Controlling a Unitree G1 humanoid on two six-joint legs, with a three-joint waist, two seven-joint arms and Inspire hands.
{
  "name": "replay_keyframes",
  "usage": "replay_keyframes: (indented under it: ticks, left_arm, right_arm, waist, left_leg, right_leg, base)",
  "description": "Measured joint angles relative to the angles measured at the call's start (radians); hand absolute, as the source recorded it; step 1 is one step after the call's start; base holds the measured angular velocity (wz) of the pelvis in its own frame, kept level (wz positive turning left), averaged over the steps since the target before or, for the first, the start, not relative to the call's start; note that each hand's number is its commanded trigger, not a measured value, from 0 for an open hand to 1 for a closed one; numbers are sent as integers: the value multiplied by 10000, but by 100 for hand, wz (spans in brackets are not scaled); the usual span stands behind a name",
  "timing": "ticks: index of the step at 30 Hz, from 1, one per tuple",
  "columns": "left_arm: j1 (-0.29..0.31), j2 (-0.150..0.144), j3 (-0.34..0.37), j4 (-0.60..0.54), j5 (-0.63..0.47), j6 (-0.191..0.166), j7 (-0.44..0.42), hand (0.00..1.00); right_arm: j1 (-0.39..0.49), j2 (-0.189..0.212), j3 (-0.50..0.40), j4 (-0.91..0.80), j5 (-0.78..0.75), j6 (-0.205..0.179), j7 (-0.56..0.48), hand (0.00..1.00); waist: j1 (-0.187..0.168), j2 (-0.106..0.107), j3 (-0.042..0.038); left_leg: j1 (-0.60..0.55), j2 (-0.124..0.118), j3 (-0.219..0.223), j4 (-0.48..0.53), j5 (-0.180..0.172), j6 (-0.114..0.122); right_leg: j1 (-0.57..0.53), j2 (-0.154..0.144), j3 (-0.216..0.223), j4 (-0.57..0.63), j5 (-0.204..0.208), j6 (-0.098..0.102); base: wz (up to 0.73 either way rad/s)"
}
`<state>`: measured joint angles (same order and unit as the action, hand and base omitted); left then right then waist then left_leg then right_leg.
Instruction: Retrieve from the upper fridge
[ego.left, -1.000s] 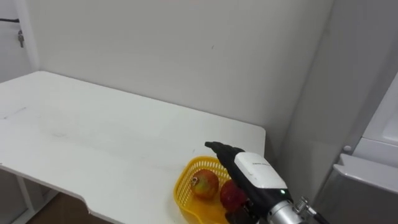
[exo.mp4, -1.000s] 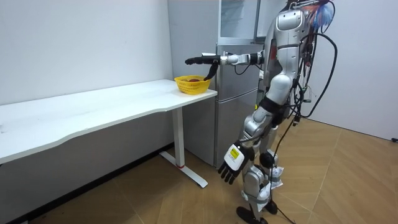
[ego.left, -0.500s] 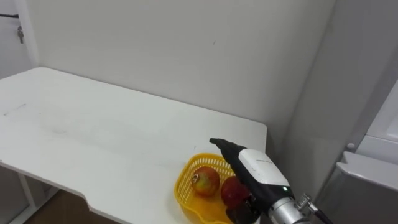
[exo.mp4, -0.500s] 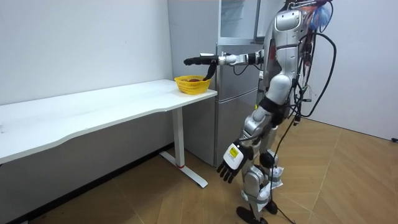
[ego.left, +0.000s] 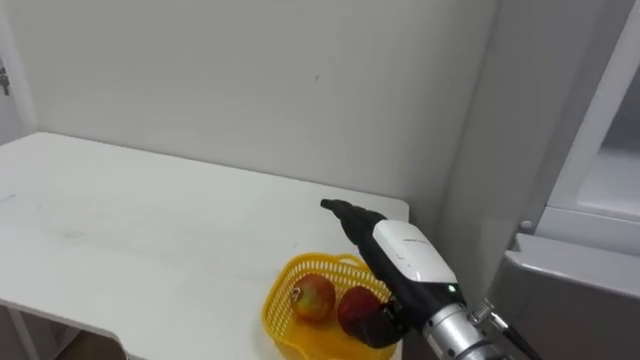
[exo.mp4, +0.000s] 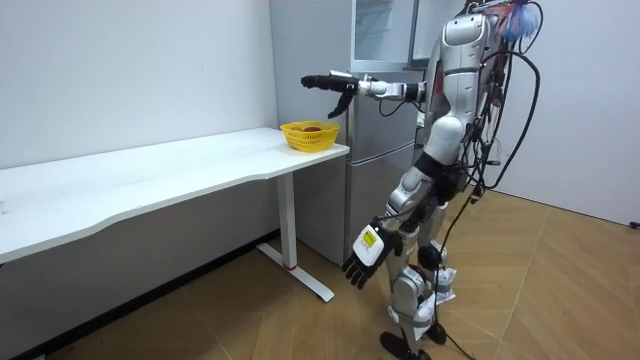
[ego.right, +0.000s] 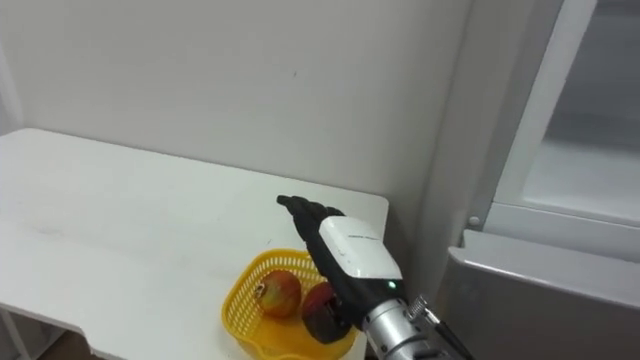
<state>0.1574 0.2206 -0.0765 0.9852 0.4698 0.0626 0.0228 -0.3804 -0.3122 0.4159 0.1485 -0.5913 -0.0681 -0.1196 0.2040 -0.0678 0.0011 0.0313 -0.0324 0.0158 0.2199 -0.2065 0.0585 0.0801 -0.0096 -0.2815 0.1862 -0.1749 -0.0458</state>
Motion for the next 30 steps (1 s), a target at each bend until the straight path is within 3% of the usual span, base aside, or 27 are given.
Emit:
replay_keyframes:
  ticks: [5,10,15,18,24,30]
  left_arm:
    - [-140,1,-262,655,-74,-45,65,0]
    - [-231,-24,-261,759,-58,-186,73,0]
    - [-437,-127,-265,1349,-83,-267,149,0]
    - [-334,-202,-277,1372,-81,-263,274,0]
    - [-154,-288,-251,1387,-61,-354,649,0]
    - [-66,-329,-255,1398,-68,-476,1008,0]
  right_arm:
    - [332,29,-95,-1133,449,-162,-14,0]
    - [956,151,-107,-1646,598,-408,-27,0]
    - [1759,353,-600,-2390,1218,-494,-202,0]
    - [2282,354,-954,-3089,1785,-785,-540,0]
    - [3382,377,-1922,-4095,2168,-1337,-1553,0]
    - [4688,392,-2092,-4115,2059,-1956,-2184,0]
  waist:
    - [-350,-44,18]
    - [-401,-40,32]
    - [-464,45,75]
    - [-669,180,92]
    - [-1105,547,-59]
    - [-1496,642,-32]
  left_leg:
    - [9,36,169,-10,-1,0]
    - [73,68,351,-68,-5,4]
    - [150,62,405,-126,-11,20]
    - [123,59,428,-140,-17,30]
    - [194,106,784,-248,-20,35]
    - [426,205,1218,-419,-36,14]
  right_leg:
    - [-60,31,210,9,23,-29]
    - [-92,56,397,6,85,-21]
    - [-100,87,609,5,116,0]
    - [-143,98,686,4,124,14]
    - [-260,149,1034,19,126,17]
    - [-288,240,1446,145,129,13]
  base:
    - [-10]
    - [-12]
    - [-6]
    - [-3]
    - [-16]
    - [-21]
